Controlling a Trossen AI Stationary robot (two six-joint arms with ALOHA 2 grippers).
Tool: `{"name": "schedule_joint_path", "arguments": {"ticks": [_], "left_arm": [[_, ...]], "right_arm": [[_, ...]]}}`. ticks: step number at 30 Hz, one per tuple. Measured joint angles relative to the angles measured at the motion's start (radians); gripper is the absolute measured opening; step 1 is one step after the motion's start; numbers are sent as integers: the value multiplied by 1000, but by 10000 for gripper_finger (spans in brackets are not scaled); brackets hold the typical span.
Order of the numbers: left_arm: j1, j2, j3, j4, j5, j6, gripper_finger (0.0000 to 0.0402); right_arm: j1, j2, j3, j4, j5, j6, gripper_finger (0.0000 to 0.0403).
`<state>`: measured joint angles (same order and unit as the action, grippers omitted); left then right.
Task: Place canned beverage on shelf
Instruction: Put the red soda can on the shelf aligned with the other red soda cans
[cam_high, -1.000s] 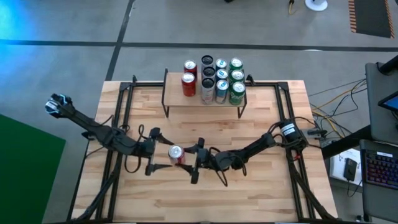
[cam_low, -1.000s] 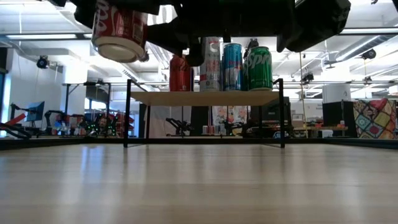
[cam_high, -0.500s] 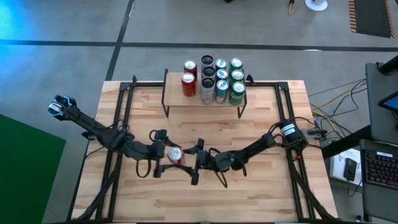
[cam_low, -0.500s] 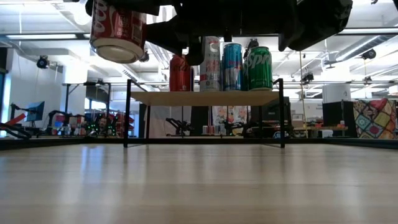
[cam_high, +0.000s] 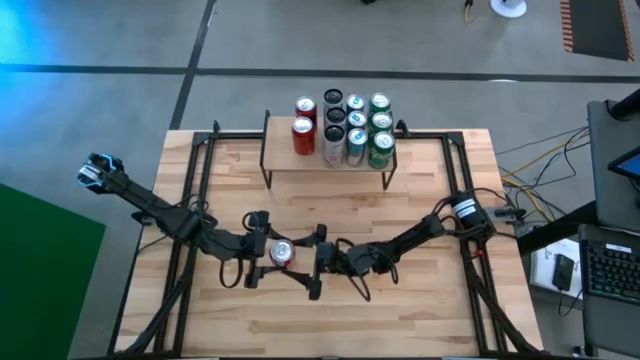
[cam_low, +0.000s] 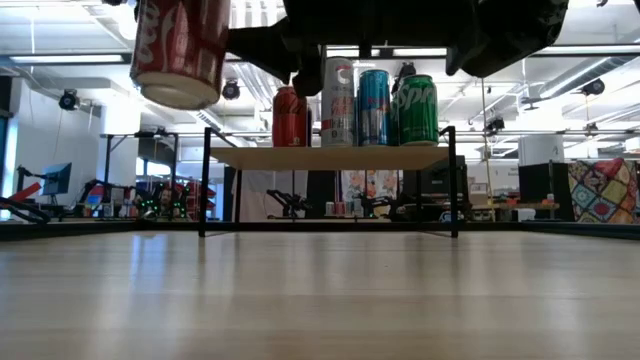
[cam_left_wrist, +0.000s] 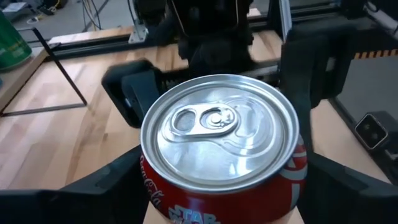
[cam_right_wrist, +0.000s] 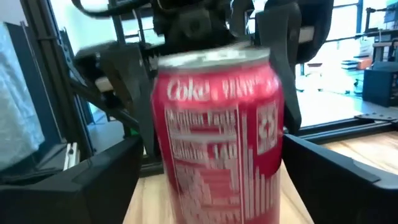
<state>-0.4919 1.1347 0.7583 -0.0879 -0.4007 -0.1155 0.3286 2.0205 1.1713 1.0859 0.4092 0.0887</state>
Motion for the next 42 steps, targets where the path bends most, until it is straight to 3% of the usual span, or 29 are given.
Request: {"name": "schedule_joint_path", "arguments": {"ticks": [14, 18, 24, 30, 34, 42], "left_arm": [[11, -15, -2, 15, -8, 22, 298], [63, -57, 16, 0, -17, 73, 298], [272, -115, 32, 15, 26, 196, 298], [604, -116, 32, 54, 362, 282, 299], [773, -88, 32, 101, 478, 310, 300], [921, 4, 31, 203, 549, 319, 302]], "right_arm": [[0, -1, 0, -81, 16, 54, 358], [-1, -13, 0, -181, 110, 112, 350], [8, -57, 0, -349, 136, 178, 350], [42, -131, -10, -501, 227, 186, 350], [80, -168, -41, -554, 340, 192, 350], [101, -260, -179, -553, 430, 274, 350]]}}
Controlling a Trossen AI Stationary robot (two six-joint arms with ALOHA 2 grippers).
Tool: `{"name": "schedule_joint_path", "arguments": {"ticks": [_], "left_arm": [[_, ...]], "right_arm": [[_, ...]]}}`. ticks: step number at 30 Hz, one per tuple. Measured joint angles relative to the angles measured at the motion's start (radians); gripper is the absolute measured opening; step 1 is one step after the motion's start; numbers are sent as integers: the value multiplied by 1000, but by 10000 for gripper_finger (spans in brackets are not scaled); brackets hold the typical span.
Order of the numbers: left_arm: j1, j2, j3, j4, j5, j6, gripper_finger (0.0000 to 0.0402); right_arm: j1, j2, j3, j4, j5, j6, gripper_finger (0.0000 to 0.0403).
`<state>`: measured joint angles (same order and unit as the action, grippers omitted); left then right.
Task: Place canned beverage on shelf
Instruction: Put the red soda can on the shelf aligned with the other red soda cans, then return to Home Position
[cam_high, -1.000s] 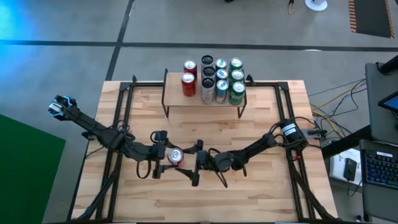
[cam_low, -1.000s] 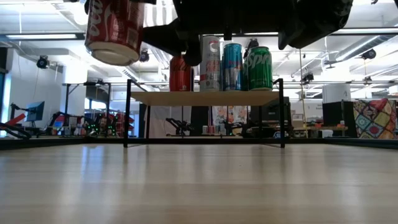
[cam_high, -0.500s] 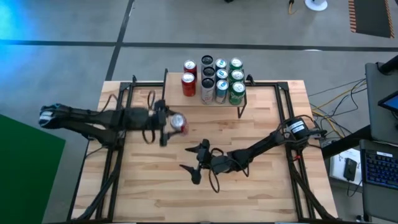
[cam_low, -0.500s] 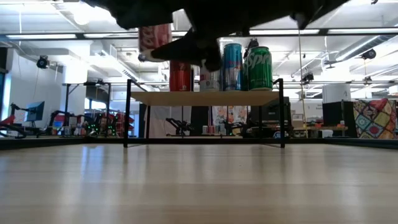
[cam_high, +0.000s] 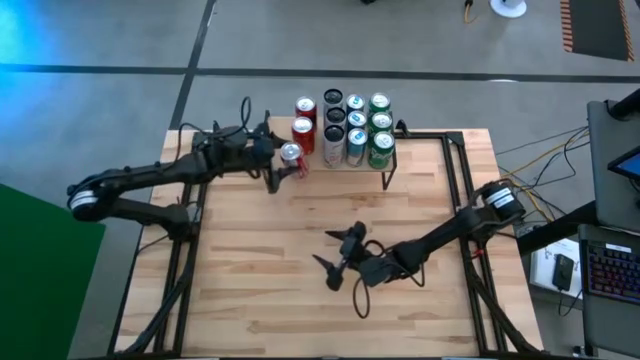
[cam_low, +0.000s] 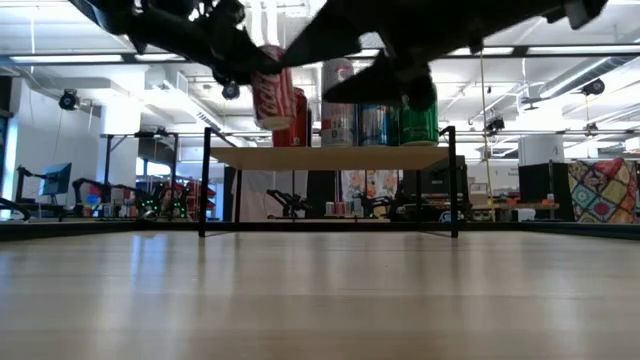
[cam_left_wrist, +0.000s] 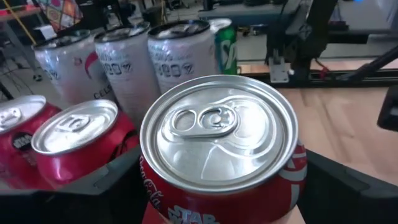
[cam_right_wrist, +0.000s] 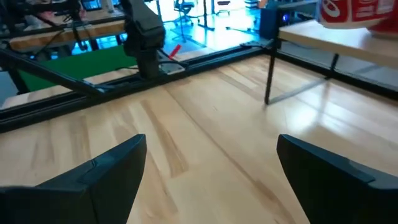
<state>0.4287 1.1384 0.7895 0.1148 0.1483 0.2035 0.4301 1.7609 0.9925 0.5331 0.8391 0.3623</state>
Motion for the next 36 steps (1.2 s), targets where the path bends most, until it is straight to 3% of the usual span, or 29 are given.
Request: {"name": "schedule_joint_path", "arguments": {"ticks": [11, 20, 30, 36], "left_arm": [[65, 180, 148, -77, 1, -12, 304], [79, 249, 183, -78, -5, -24, 322], [93, 215, 183, -82, -10, -6, 355], [93, 121, 183, -153, -10, 1, 359]], "right_arm": [[0, -38, -96, 3, 37, 74, 350], [-1, -40, -106, 0, 37, 73, 350], [-1, -40, -111, 0, 37, 75, 350], [4, -49, -111, 1, 73, 76, 350]]}}
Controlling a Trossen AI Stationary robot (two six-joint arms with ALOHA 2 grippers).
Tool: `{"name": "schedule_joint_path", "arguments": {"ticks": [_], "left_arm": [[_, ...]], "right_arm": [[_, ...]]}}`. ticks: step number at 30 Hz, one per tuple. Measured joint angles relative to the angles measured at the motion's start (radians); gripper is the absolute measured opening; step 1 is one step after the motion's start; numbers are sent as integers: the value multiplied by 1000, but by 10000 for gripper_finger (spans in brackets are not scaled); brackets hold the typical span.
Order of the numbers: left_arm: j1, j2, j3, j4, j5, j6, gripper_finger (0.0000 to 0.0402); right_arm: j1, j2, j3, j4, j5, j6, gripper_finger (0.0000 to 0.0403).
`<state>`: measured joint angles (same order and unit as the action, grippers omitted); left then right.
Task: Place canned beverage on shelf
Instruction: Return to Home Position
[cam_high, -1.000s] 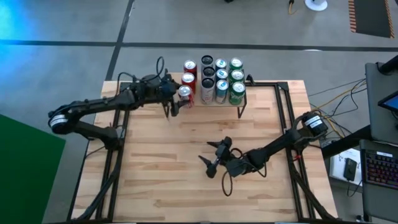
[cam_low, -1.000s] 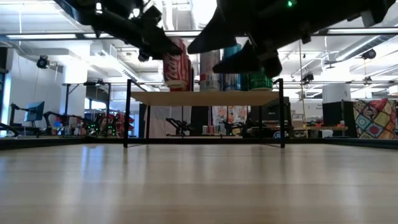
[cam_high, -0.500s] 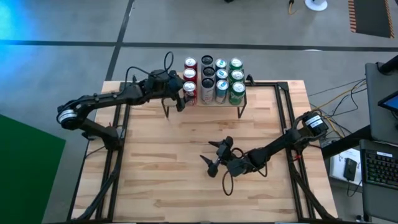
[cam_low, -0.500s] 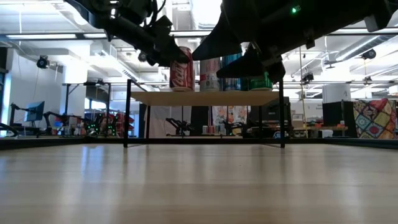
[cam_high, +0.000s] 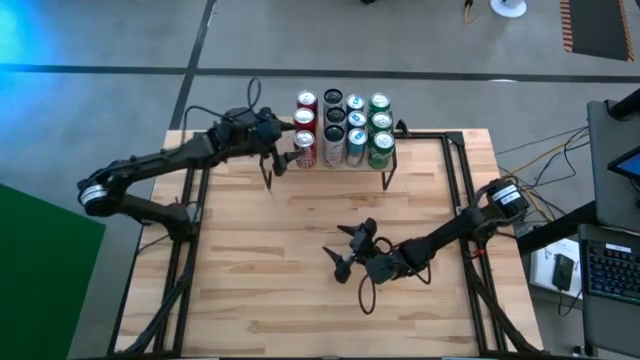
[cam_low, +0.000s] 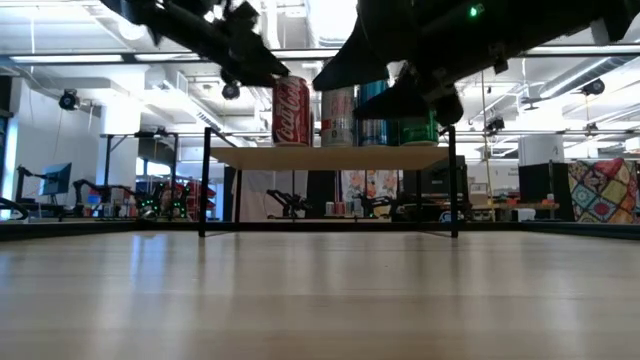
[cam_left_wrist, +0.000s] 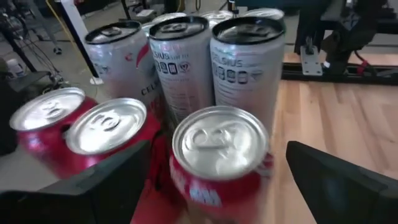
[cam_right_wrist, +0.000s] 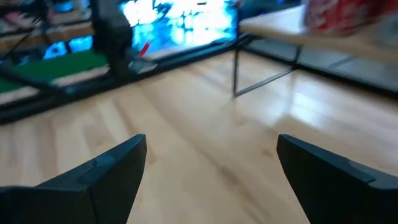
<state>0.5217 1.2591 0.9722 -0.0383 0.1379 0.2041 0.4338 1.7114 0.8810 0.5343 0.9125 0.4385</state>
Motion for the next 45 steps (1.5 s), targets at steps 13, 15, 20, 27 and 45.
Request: {"name": "schedule_joint_path", "arguments": {"ticks": [13, 15, 20, 27, 45], "left_arm": [[-75, -551, -361, 94, 4, -134, 359], [-109, -622, -488, 248, 3, -172, 359], [-148, -691, -725, 592, 5, -227, 359], [-160, -676, -846, 669, 3, -319, 307], [-168, -779, -932, 740, 6, -251, 16]], "right_arm": [[12, -354, -196, 16, -156, -260, 330], [-1, -437, -288, 49, -221, -276, 311], [-4, -655, -486, 113, -323, -294, 235], [-4, -882, -623, 105, -328, -310, 73], [-6, -1471, -704, -265, -423, -425, 9]]}}
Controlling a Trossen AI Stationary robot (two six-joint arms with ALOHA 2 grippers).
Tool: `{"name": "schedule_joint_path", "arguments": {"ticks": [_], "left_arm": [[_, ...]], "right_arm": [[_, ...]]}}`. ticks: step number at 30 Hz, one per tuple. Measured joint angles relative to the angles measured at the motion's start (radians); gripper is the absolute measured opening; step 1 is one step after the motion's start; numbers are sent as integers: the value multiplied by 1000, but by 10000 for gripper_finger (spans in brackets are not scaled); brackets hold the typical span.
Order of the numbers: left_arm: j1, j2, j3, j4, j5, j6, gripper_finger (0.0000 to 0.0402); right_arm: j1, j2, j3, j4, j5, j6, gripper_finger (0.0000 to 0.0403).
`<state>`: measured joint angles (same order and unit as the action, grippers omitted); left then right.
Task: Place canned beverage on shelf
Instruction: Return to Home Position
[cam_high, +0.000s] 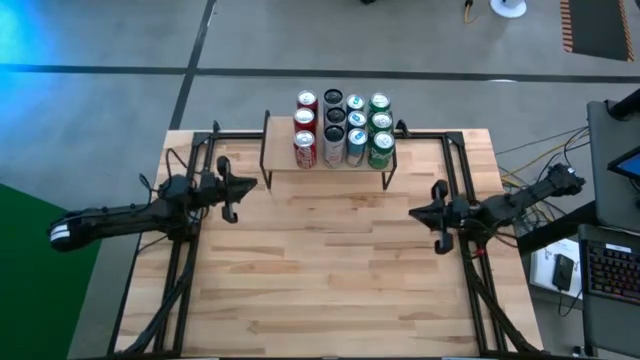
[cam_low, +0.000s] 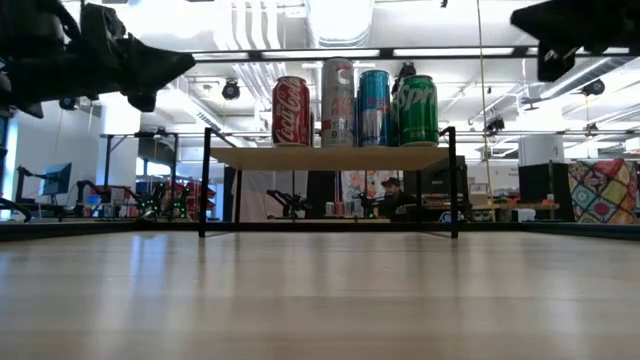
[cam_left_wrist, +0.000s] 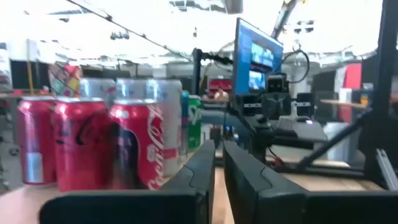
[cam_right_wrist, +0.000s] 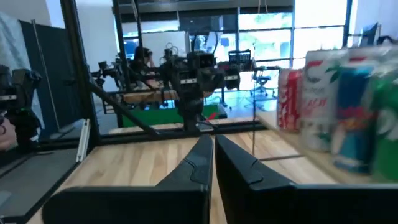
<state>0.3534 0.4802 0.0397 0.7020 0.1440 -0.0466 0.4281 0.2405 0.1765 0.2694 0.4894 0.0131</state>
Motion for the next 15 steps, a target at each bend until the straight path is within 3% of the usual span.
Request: {"name": "schedule_joint_path", "arguments": {"ticks": [3, 9, 15], "left_arm": [[1, -25, -26, 4, -8, 0, 13], [9, -66, -29, -118, -50, -32, 2], [8, -142, -29, -166, -49, -40, 1]], "right_arm": [[-15, -75, 30, -115, 6, -37, 8], [-91, -135, -2, -125, -35, -122, 8], [-240, -78, -57, 41, -206, -67, 8]]}}
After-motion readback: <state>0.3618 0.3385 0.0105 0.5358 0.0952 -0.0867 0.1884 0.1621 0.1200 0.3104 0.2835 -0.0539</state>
